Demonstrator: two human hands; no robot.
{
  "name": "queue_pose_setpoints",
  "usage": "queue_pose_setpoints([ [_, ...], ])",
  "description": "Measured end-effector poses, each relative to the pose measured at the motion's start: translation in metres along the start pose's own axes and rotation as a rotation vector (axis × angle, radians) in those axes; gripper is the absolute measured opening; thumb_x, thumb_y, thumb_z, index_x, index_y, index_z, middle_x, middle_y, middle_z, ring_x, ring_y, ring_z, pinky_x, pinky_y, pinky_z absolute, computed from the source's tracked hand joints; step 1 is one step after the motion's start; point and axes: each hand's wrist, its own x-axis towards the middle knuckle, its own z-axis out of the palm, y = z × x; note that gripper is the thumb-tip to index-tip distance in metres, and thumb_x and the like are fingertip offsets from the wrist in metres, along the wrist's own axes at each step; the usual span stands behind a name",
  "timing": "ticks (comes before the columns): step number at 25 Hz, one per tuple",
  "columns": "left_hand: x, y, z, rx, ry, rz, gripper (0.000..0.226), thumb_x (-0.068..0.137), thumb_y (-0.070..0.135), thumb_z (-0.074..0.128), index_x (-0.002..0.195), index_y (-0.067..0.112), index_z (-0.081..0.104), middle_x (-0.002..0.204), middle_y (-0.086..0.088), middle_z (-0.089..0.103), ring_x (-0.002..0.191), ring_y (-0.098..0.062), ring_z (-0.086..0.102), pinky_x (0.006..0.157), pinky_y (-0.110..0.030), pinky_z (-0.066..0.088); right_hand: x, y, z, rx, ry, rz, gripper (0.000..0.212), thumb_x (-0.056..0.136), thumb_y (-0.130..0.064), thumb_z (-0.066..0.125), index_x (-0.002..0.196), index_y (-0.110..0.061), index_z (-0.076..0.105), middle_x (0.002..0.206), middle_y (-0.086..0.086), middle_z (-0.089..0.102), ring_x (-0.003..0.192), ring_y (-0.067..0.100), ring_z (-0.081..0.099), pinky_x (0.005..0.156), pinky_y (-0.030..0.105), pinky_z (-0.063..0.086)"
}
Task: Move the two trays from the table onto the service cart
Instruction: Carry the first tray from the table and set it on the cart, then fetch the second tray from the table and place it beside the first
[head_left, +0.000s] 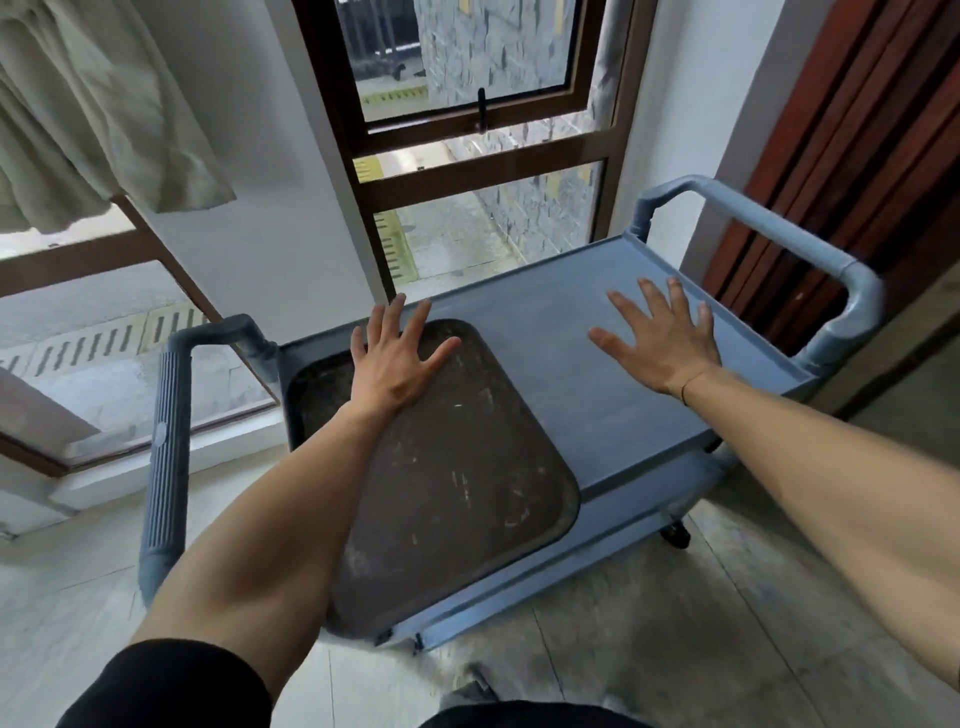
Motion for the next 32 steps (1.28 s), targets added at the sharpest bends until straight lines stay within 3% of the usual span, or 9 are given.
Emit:
queue_pose_setpoints([
  [4, -0.028, 0.022, 0.001, -0.001, 0.064, -0.081, 0.083, 0.085, 0.082, 0.019, 0.155, 0.038, 0.019, 0.167, -0.002, 0.005, 0.152, -0.025, -0.004, 0.121, -0.054, -0.001, 0.003, 0.016, -0.01, 0.001, 0.018, -0.114, 0.083, 0.083, -0.083, 0.011, 0.155, -0.042, 0.013, 0.167, 0.0, 0.001, 0.151, 0.027, -0.01, 0.117, 0.061, -0.002],
  [9, -0.096, 0.039, -0.008, 0.012, 0.166, -0.322, 0.09, 0.078, 0.087, 0.013, 0.155, 0.04, 0.018, 0.167, 0.001, 0.003, 0.152, -0.023, -0.005, 0.12, -0.055, -0.001, 0.0, 0.006, -0.013, -0.001, 0.014, -0.348, 0.084, 0.082, -0.082, 0.009, 0.155, -0.041, 0.011, 0.167, 0.001, 0.001, 0.151, 0.028, -0.009, 0.117, 0.061, -0.001],
  [17, -0.273, 0.048, -0.024, 0.129, 0.259, -0.749, 0.078, 0.087, 0.079, 0.027, 0.154, 0.039, 0.021, 0.167, 0.001, 0.004, 0.152, -0.023, -0.005, 0.118, -0.055, -0.005, -0.051, -0.074, -0.006, 0.034, -0.034, -0.827, 0.086, 0.078, -0.087, 0.004, 0.153, -0.045, 0.013, 0.167, -0.001, 0.002, 0.151, 0.027, -0.009, 0.118, 0.058, 0.001],
  [21, -0.385, 0.06, -0.042, 0.198, 0.293, -0.97, 0.085, 0.083, 0.083, 0.016, 0.155, 0.038, 0.015, 0.167, 0.001, 0.001, 0.152, -0.024, -0.006, 0.118, -0.056, -0.004, -0.122, -0.137, -0.006, 0.033, -0.049, -1.107, 0.084, 0.081, -0.085, 0.007, 0.154, -0.044, 0.014, 0.167, -0.001, 0.002, 0.151, 0.027, -0.01, 0.117, 0.059, 0.001],
  [26, -0.532, 0.093, -0.054, 0.24, 0.39, -1.237, 0.081, 0.087, 0.08, 0.019, 0.156, 0.038, 0.014, 0.167, 0.002, -0.001, 0.152, -0.023, -0.008, 0.118, -0.054, -0.006, -0.233, -0.193, -0.003, 0.051, -0.078, -1.423, 0.086, 0.079, -0.085, 0.007, 0.154, -0.042, 0.014, 0.167, 0.0, 0.001, 0.151, 0.027, -0.01, 0.117, 0.06, 0.002],
  [32, -0.721, 0.185, -0.045, 0.249, 0.441, -1.607, 0.086, 0.082, 0.084, 0.016, 0.156, 0.04, 0.011, 0.167, 0.004, -0.003, 0.151, -0.02, -0.012, 0.118, -0.052, -0.01, -0.416, -0.217, 0.012, 0.062, -0.127, -1.748, 0.083, 0.082, -0.084, 0.011, 0.154, -0.042, 0.015, 0.167, 0.0, 0.002, 0.151, 0.027, -0.008, 0.117, 0.061, 0.003],
])
